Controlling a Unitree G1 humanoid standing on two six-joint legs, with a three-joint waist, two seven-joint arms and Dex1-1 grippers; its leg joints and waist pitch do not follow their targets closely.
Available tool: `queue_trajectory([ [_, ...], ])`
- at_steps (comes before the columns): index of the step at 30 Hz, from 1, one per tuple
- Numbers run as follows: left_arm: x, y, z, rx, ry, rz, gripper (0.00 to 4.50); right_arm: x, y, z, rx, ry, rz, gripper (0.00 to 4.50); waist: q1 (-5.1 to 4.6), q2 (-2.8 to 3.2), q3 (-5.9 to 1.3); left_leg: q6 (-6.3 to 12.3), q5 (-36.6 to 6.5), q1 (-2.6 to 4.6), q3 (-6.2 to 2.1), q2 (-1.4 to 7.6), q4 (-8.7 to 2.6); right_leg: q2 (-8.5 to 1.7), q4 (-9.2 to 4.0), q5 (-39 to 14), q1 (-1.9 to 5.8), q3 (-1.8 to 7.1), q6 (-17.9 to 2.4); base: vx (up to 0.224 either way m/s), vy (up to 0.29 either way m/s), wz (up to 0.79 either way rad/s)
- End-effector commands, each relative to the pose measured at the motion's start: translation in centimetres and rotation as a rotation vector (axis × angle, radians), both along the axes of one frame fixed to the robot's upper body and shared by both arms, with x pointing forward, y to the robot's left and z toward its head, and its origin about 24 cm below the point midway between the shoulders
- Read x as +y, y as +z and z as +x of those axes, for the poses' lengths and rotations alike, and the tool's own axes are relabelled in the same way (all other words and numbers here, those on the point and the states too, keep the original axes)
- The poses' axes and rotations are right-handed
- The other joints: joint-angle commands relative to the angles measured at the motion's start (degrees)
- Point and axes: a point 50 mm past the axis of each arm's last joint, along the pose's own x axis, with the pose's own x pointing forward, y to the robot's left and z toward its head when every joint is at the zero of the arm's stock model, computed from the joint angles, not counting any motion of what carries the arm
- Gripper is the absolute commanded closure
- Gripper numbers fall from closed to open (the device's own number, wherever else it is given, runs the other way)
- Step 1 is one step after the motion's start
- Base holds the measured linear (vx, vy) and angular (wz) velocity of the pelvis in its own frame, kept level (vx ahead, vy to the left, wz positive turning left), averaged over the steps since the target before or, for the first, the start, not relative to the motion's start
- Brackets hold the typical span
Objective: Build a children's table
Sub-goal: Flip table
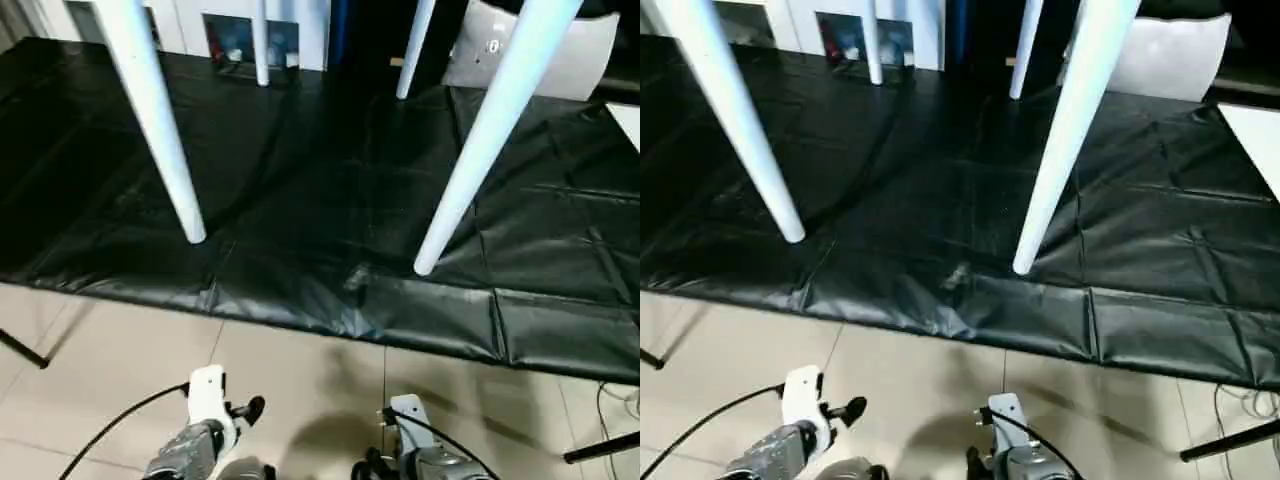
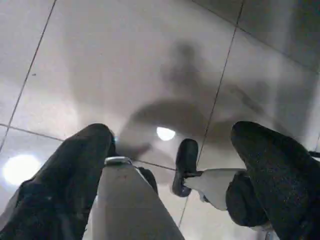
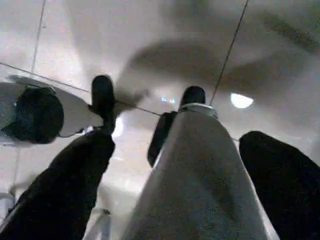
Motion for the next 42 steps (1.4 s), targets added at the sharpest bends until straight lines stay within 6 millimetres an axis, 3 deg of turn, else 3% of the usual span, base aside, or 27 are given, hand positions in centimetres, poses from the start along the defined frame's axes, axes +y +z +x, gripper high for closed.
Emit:
queue_trajectory([
  [1,-0.05,-0.21,-0.28,0.035,-0.002,-0.001,0.08,-0.45,-0.36,-0.85,0.042,-0.038,-0.015,0.0,-0.22,0.47,-1.64,-2.0,-25.25,1.1,-3.3,7.44,-6.55,-7.63,-5.85,-25.96,0.58,3.97,-13.1,0.0,0.0,0.0],
  [3,0.04,-0.3,-0.38,0.057,-0.002,0.015,0.08,-0.61,-0.45,-1.08,0.055,-0.04,-0.027,0.0,-0.33,0.48,-1.83,-2.48,-24.39,0.58,-3.5,7.48,-7.05,-7.28,-5.65,-24.23,0.78,3.88,-12.13,0.0,0.0,0.0],
  [5,0.12,-0.37,-0.46,0.075,-0.001,0.024,0.08,-0.66,-0.52,-1.24,0.062,-0.04,-0.033,0.0,-0.41,0.48,-1.92,-2.22,-23.33,0.54,-3.25,7.48,-7.1,-7.15,-5.53,-21.33,0.53,3.95,-12.39,0.0,0.0,0.0],
  [9,0.25,-0.36,-0.42,0.091,-0.005,0.028,0.08,-0.68,-0.7,-1.77,0.094,-0.046,-0.041,0.0,-0.3,0.42,-2.53,-0.7,-18.33,0.29,-2.82,7.42,-6.78,-7.28,-5.28,-16.23,0.89,4.08,-13.68,0.0,0.0,0.0],
  [13,0.25,-0.36,-0.42,0.091,-0.005,0.028,0.08,-0.68,-0.7,-1.77,0.094,-0.046,-0.041,0.0,-0.19,0.32,-3.15,1.89,-11.62,0.15,-2.12,7.34,-6.35,-7.03,-4.38,-5.29,1.33,3.72,-16.35,0.013,-0.001,0.0],
  [15,0.25,-0.36,-0.42,0.091,-0.005,0.028,0.08,-0.68,-0.7,-1.77,0.094,-0.046,-0.041,0.0,-0.1,0.18,-3.47,4.62,-6.55,-0.06,-1.81,7.23,-6.0,-7.09,-3.85,1.05,1.77,3.45,-17.52,0.025,-0.002,0.0],
  [16,0.25,-0.36,-0.42,0.091,-0.005,0.028,0.08,-0.68,-0.7,-1.77,0.094,-0.046,-0.041,0.0,-0.1,0.15,-3.49,5.21,-5.82,-0.08,-1.75,7.23,-5.96,-7.07,-3.78,1.83,1.8,3.37,-17.69,0.0,0.0,0.0],
  [18,0.25,-0.36,-0.42,0.091,-0.005,0.028,0.08,-0.68,-0.7,-1.77,0.094,-0.046,-0.041,0.0,-0.06,0.19,-3.48,6.24,-5.4,0.03,-1.54,7.4,-5.96,-7.03,-3.8,2.21,1.79,3.23,-18.26,0.0,0.0,0.0],
  [21,0.25,-0.36,-0.42,0.091,-0.005,0.028,0.08,-0.68,-0.7,-1.77,0.094,-0.046,-0.041,0.0,-0.06,0.23,-3.33,5.97,-6.77,0.19,-1.44,7.55,-6.11,-7.02,-4.05,0.27,1.69,3.25,-18.47,0.0,0.0,0.0],
  [24,0.25,-0.36,-0.42,0.091,-0.005,0.028,0.08,-0.68,-0.7,-1.77,0.094,-0.046,-0.041,0.0,-0.07,0.32,-3.01,4.18,-10.25,0.39,-1.43,7.72,-6.49,-7.02,-4.56,-4.53,1.47,3.42,-17.99,0.0,0.0,0.0],
  [28,0.25,-0.36,-0.42,0.091,-0.005,0.028,0.08,-0.68,-0.7,-1.77,0.094,-0.046,-0.041,0.0,-0.09,0.33,-2.88,2.88,-11.6,0.41,-1.48,7.78,-6.68,-7.05,-4.75,-6.4,1.36,3.56,-17.45,0.0,0.0,0.0],
  [42,0.25,-0.36,-0.42,0.091,-0.005,0.028,0.08,-0.68,-0.7,-1.77,0.094,-0.046,-0.041,0.0,-0.11,0.33,-2.96,3.44,-10.02,0.35,-1.36,7.81,-6.75,-7.02,-4.63,-3.81,1.36,3.51,-17.62,0.0,0.0,0.0],
])
